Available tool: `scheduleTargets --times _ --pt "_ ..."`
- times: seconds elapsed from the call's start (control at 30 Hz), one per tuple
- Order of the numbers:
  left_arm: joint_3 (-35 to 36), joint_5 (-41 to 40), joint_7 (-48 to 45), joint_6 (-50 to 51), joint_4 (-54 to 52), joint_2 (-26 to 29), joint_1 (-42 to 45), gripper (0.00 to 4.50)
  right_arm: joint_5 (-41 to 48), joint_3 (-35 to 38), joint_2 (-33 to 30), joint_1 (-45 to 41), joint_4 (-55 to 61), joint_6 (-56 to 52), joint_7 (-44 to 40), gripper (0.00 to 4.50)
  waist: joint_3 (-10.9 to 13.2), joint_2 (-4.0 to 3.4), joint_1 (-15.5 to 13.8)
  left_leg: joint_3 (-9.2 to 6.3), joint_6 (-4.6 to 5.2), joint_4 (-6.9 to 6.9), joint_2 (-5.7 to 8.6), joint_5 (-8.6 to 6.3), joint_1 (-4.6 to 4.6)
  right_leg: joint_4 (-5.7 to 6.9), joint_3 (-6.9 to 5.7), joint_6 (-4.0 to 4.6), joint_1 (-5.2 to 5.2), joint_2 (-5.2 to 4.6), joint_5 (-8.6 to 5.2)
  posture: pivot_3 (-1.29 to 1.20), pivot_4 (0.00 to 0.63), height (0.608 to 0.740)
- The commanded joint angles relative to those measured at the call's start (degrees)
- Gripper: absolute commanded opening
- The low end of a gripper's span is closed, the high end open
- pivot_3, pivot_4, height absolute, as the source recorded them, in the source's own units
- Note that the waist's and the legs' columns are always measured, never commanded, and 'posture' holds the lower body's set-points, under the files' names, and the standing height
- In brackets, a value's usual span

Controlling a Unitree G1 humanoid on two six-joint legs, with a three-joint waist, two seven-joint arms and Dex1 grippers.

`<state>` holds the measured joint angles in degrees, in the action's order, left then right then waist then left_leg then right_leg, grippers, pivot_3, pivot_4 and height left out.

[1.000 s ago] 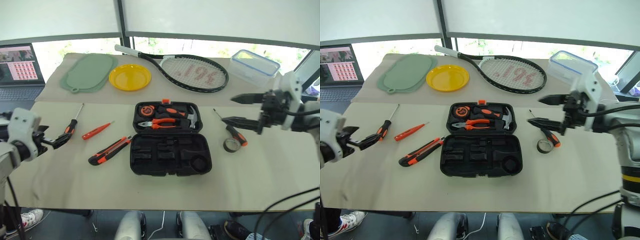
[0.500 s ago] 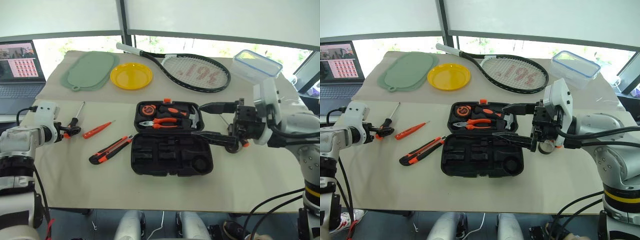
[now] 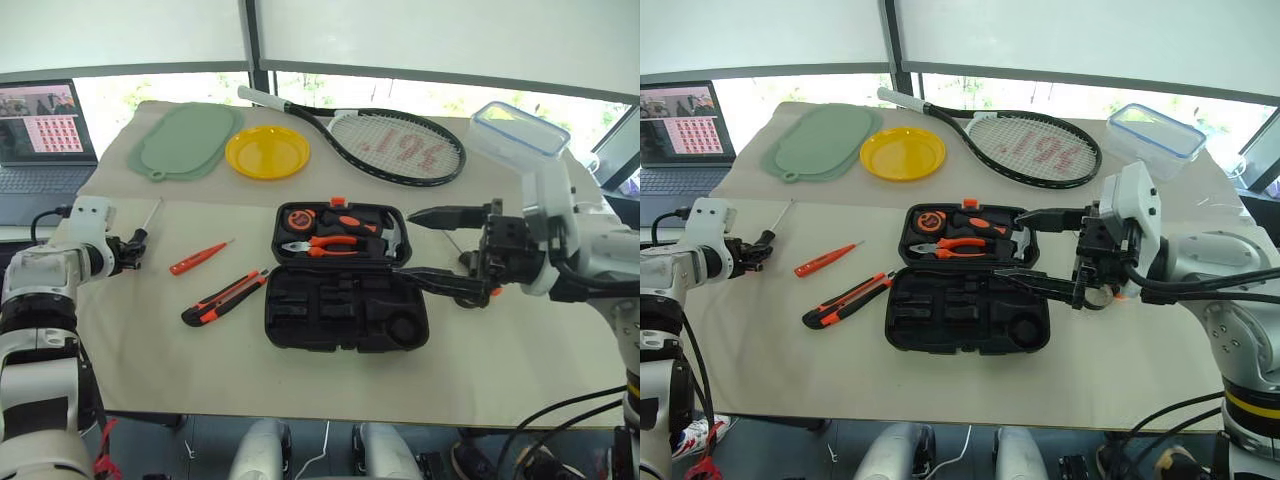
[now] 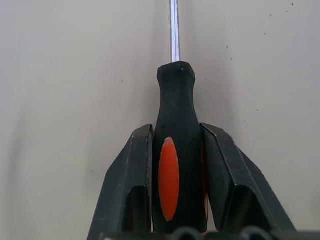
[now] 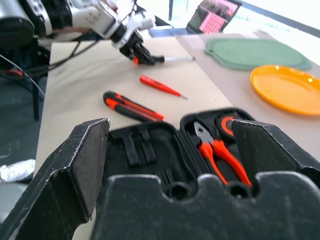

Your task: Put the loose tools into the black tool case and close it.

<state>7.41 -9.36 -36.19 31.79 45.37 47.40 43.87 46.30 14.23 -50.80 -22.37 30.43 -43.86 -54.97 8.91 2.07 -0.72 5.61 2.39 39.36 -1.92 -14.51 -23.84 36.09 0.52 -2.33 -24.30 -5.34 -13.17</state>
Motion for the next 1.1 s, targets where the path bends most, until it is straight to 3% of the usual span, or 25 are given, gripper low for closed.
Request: scheduleTargets --times 0.03,0.2,0.33,0.6,1.1 --pt "1.71 -4.49 -7.97 -6.81 -11.26 -1.06 2.82 0.94 -0.17 4.02 -2.33 2.22 0.0 1.78 -1.0 4.5 0.03 0.11 -0.28 -0.02 0.0 0.03 -0.01 0.0 -0.03 0.0 -0.05 0.0 0.01 -0.02 0.0 0.0 0.15 0.738" --pt "-7.16 -10.97 -26.41 -5.79 -38.33 -1.83 -0.62 0.94 0.87 8.92 -4.84 10.13 -1.03 1.1 -3.83 4.5 0.03 0.12 -0.86 -0.21 0.12 0.51 -0.04 -0.08 -0.59 0.01 -0.36 -0.22 0.01 -0.08 0.16 0.0 0.15 0.738" --pt "-14.68 -8.98 -31.58 -4.98 -45.7 -1.81 -0.7 0.94 -0.59 10.92 -5.75 14.31 -3.21 1.93 -4.59 4.5 -0.02 0.02 -0.15 -0.15 0.35 0.56 0.11 -0.2 -0.44 -0.15 -0.03 -0.45 0.16 -0.12 0.26 0.0 0.15 0.738" --pt "-31.68 5.62 -35.54 -12.05 -40.08 -5.74 3.23 0.94 -1.36 15.57 -5.57 21.84 -0.36 2.74 -4.06 4.5 -0.02 0.02 0.01 -0.13 0.27 0.59 0.11 -0.14 -0.31 -0.19 0.12 -0.36 0.08 0.11 0.21 0.0 0.15 0.738" --pt "-33.34 11.75 -34.94 -12.25 -30.23 -14.83 7.04 0.94 0.88 16.94 -4.3 23.28 2.62 2.02 1.86 4.5 -0.02 0.02 -0.16 -0.22 0.34 0.77 0.1 -0.18 -0.42 -0.17 0.11 -0.41 0.06 0.08 0.21 0.0 0.15 0.738"
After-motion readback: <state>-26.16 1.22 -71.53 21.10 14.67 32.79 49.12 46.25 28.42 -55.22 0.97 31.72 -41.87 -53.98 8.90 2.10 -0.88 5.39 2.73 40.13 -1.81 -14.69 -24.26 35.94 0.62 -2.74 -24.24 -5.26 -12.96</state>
